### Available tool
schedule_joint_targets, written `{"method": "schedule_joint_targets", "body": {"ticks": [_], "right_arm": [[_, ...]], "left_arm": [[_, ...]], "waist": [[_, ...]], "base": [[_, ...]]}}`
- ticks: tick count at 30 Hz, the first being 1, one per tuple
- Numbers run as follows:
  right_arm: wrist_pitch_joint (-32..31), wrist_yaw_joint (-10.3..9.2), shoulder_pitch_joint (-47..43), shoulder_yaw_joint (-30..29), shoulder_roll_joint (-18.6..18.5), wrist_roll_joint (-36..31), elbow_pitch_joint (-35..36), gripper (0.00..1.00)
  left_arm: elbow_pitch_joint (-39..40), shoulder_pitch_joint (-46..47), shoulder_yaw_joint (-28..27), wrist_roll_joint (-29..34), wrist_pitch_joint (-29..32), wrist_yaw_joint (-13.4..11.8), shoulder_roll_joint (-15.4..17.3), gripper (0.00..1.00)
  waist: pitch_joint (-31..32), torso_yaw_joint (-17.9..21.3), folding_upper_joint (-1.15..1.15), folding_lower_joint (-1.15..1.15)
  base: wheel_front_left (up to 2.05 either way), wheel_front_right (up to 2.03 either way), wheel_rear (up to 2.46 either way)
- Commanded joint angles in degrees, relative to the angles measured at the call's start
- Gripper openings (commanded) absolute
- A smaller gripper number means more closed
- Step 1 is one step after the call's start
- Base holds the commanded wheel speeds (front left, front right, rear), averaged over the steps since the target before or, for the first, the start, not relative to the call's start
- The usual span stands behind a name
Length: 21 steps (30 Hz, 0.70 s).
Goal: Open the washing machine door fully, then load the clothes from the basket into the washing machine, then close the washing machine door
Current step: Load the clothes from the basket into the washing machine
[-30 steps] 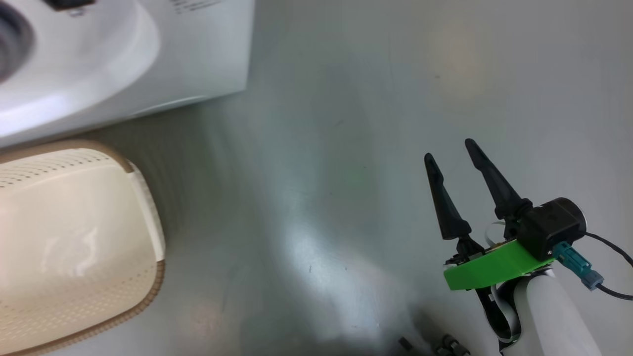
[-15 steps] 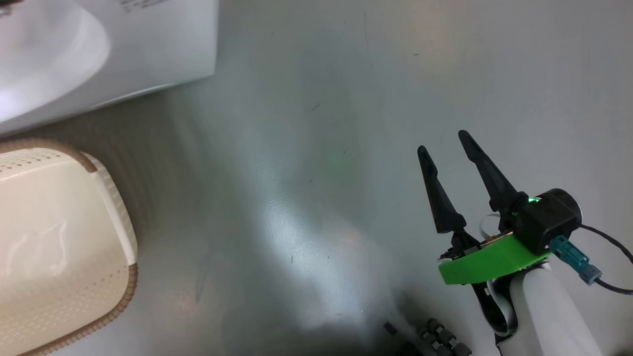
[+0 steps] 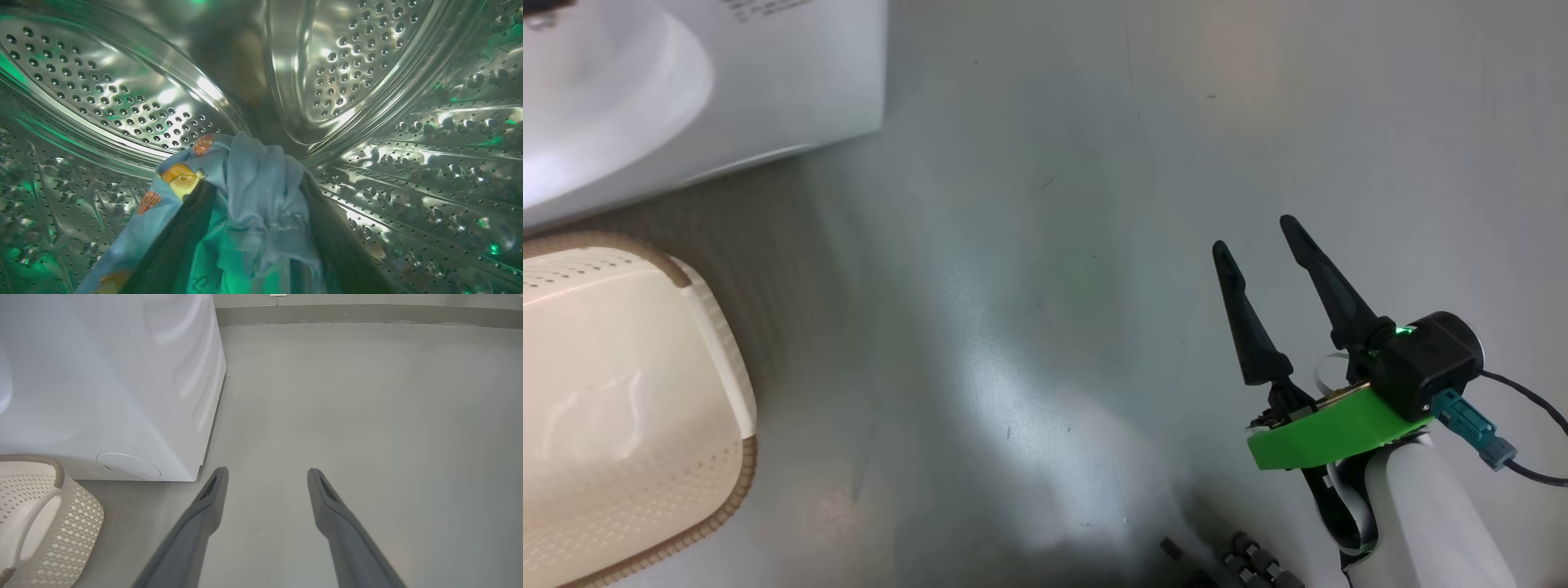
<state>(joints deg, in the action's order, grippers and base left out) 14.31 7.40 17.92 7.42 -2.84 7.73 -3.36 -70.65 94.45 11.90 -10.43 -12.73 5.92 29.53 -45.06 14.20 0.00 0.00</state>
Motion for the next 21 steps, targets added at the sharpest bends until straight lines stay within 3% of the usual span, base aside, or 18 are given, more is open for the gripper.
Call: {"method": "schedule_joint_targets", "body": {"ticks": [1, 11, 21], "right_arm": [[0.68, 0.09, -0.81, 0.95, -0.04, 0.15, 1.02, 1.0], [0.69, 0.09, -1.63, -0.32, -0.04, -1.72, 0.74, 1.0], [0.69, 0.09, -2.69, -1.29, -0.04, -3.7, 0.14, 1.0]], "left_arm": [[0.66, 0.08, 0.09, -0.48, -0.83, 0.47, 2.32, 1.0], [-1.31, -4.89, 1.19, -3.07, -0.57, 1.44, 0.23, 1.0], [0.41, -10.51, 5.17, -10.41, 7.81, 1.56, -3.26, 1.0]], "waist": [[0.85, -0.6, 0.0, 0.0], [4.41, -3.21, 0.0, 0.0], [8.55, -7.28, 0.0, 0.0]], "base": [[0.0, 0.0, 0.0], [0.0, 0.0, 0.0], [0.0, 0.0, 0.0]]}}
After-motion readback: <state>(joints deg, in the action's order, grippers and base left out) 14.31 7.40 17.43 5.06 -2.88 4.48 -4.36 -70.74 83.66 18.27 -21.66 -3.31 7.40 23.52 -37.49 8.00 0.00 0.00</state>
